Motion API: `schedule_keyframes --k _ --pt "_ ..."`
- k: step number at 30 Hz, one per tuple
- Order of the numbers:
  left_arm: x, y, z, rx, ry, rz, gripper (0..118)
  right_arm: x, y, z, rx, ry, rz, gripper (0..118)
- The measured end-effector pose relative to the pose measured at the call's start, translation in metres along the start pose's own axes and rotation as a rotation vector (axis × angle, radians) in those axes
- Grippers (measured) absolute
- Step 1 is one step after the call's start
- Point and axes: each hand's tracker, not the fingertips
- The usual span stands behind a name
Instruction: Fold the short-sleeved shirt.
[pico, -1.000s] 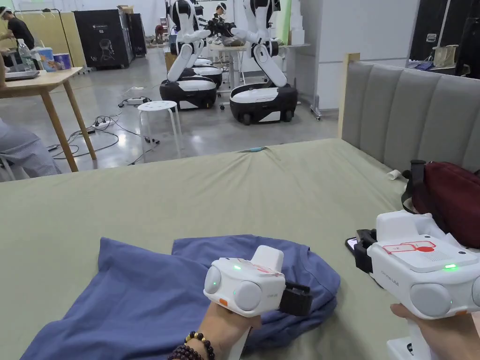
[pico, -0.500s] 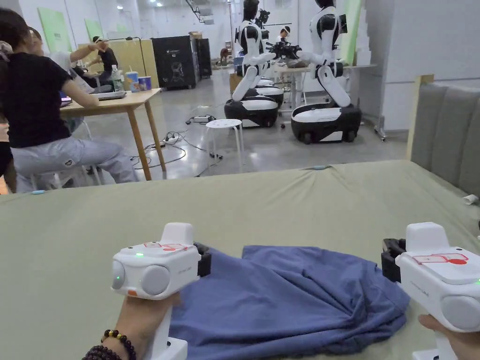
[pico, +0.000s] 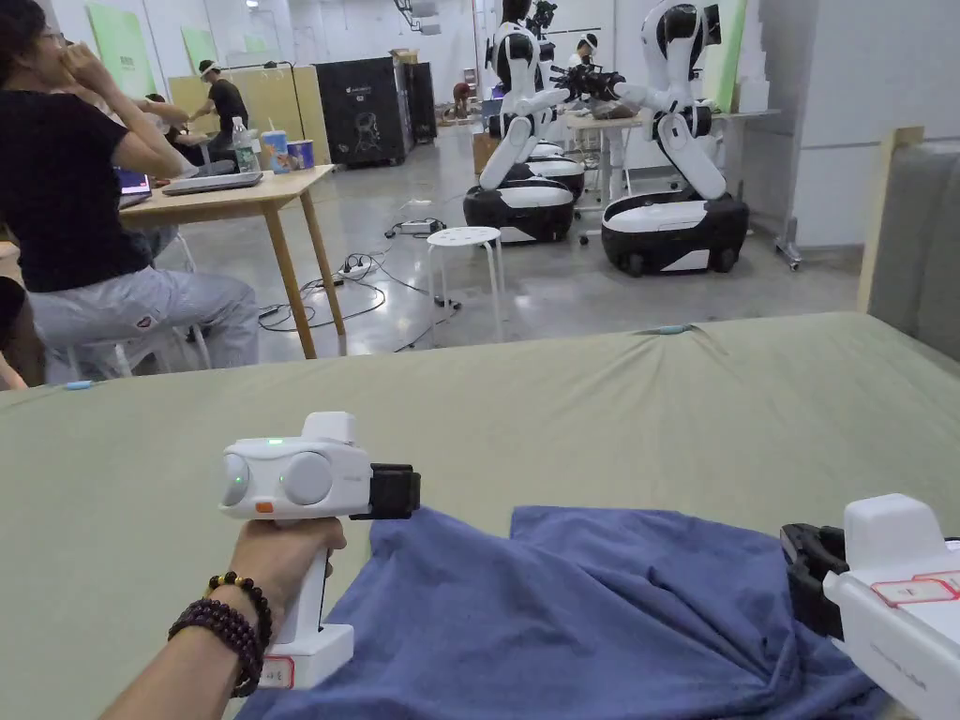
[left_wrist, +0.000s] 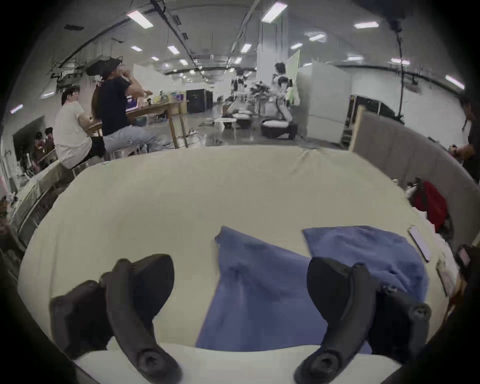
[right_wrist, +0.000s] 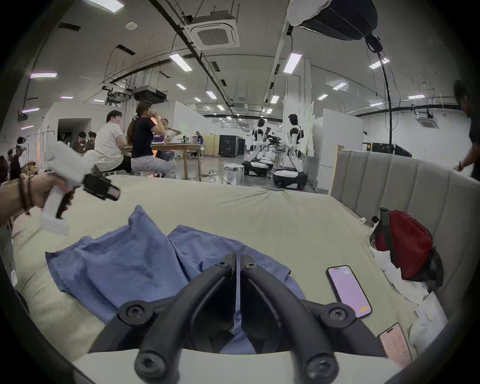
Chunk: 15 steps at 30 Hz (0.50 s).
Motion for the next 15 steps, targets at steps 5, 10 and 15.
schedule_keyframes --k 5,10,15 --pt "-0.003 0.007 -0.074 -0.079 0.006 0.026 103 0.007 -0.013 -0.022 -0.044 0.023 0.019 4" --pt "0.008 -0.009 -0.116 -0.195 -0.023 0.014 87 0.013 -0.026 -0.038 -0.07 0.03 0.017 5" --pt "0.016 -0.03 -0.136 -0.165 0.015 -0.044 75 0.018 -0.036 -0.045 -0.101 0.017 0.016 5"
